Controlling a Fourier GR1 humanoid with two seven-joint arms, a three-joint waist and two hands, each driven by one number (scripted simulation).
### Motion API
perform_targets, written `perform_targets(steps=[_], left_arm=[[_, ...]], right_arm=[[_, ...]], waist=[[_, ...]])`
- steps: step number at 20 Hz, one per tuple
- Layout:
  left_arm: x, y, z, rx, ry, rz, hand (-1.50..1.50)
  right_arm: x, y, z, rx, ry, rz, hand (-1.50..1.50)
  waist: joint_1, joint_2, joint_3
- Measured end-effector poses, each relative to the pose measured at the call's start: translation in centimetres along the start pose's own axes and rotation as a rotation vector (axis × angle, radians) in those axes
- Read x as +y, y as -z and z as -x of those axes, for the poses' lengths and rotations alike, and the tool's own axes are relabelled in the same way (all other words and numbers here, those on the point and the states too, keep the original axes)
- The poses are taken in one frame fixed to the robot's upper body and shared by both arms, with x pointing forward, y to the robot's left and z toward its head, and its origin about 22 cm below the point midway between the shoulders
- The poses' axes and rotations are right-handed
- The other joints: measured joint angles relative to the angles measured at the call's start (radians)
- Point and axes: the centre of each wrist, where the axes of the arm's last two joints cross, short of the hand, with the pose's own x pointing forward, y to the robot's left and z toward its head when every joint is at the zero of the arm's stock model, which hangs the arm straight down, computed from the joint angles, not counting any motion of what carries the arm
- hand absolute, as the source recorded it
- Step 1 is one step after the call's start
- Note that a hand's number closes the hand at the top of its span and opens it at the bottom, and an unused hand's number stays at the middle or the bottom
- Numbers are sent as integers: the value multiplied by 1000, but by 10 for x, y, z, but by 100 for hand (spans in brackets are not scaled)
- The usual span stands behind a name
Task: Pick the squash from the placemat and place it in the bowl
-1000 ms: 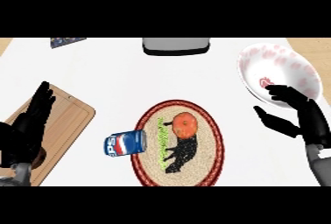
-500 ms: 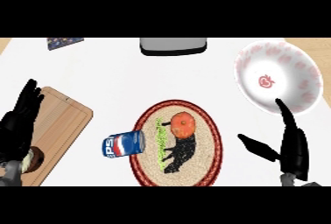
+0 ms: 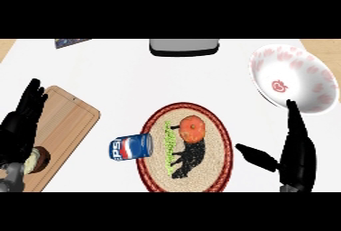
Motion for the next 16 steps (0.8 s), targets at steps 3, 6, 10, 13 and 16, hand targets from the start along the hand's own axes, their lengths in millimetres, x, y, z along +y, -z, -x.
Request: perform_targets(steps=[3, 6, 10, 13, 16], left_arm=[[-2, 2, 0, -9, -5, 11, 0], [-4, 8, -4, -20, -8, 28, 0], [-10, 11, -3, -26, -10, 44, 0], [-12, 11, -2, -28, -14, 56, 0], [-13, 14, -4, -34, -15, 65, 0]], right_arm=[[-6, 0, -29, 34, -50, -31, -150], [-6, -2, -51, 60, -131, -104, -150], [-3, -3, -77, 93, -196, -201, -150], [1, 1, -92, 120, -208, -273, -150], [7, 8, -107, 138, -214, -348, -150]], waist=[[16, 4, 1], [32, 10, 3], [48, 14, 6], [58, 16, 8], [65, 18, 10]])
